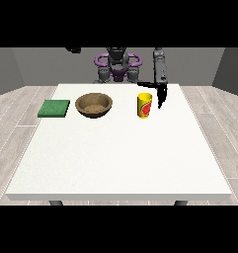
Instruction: Pick the cup and pour the ball into the bowl, then pick the bowl and place it on the pad
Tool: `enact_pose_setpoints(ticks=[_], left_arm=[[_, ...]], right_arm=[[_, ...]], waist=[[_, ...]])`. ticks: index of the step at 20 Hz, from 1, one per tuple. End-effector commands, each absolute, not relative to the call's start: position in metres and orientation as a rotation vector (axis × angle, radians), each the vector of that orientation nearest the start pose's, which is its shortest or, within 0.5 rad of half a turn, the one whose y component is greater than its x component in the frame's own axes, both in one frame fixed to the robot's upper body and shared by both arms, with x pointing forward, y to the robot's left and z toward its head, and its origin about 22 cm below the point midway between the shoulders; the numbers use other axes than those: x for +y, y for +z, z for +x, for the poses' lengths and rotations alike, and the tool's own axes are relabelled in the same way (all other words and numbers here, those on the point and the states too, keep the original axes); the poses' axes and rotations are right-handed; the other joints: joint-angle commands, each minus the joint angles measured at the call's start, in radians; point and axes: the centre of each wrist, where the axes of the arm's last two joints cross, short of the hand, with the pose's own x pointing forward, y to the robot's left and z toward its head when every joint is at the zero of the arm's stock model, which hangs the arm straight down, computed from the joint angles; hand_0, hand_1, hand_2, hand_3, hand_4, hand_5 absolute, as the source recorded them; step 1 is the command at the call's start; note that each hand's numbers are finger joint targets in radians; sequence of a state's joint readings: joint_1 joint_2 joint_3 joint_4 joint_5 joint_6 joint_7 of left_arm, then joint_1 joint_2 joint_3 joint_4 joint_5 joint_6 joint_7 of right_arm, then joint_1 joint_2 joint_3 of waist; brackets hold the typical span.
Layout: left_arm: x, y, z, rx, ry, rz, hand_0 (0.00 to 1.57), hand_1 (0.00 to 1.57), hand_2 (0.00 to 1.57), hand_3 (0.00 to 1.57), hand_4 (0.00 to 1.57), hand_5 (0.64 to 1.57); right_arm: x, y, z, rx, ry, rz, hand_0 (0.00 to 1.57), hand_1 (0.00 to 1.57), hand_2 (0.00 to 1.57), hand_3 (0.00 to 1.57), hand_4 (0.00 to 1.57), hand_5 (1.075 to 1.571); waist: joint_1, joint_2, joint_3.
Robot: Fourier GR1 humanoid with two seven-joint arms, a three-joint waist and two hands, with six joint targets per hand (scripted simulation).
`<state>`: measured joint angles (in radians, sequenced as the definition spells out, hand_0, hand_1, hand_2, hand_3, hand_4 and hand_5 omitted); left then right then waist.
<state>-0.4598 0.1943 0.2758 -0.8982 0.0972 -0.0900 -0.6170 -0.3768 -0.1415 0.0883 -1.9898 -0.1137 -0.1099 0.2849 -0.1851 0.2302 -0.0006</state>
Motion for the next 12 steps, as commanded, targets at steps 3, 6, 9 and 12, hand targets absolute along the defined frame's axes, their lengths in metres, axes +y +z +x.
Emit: enact_pose_setpoints(ticks=[3, 6, 9, 12], left_arm=[[0.311, -0.029, 0.348, -1.993, 0.136, 0.114, 0.0, 0.0, 0.0, 0.0, 0.0, 1.414], [0.319, -0.03, 0.354, -2.006, 0.128, 0.105, 0.0, 0.0, 0.0, 0.0, 0.0, 1.429], [0.304, -0.039, 0.355, -2.02, 0.107, 0.119, 0.0, 0.0, 0.0, 0.0, 0.0, 1.43], [0.31, -0.038, 0.359, -2.022, 0.123, 0.145, 0.0, 0.0, 0.0, 0.0, 0.0, 1.409]], right_arm=[[-0.226, 0.207, 0.252, -2.045, 0.202, 0.185, 0.0, 0.0, 0.0, 0.0, 0.0, 1.567], [-0.224, 0.216, 0.241, -2.074, 0.199, 0.171, 0.0, 0.0, 0.0, 0.0, 0.0, 1.567], [-0.226, 0.204, 0.239, -2.111, 0.188, 0.15, 0.0, 0.0, 0.0, 0.0, 0.0, 1.567], [-0.231, 0.215, 0.228, -2.148, 0.173, 0.168, 0.0, 0.0, 0.0, 0.0, 0.0, 1.567]], waist=[[-0.057, 0.03, 0.0001], [-0.071, 0.048, -0.0003], [-0.06, 0.081, -0.0001], [-0.079, 0.085, -0.0001]])
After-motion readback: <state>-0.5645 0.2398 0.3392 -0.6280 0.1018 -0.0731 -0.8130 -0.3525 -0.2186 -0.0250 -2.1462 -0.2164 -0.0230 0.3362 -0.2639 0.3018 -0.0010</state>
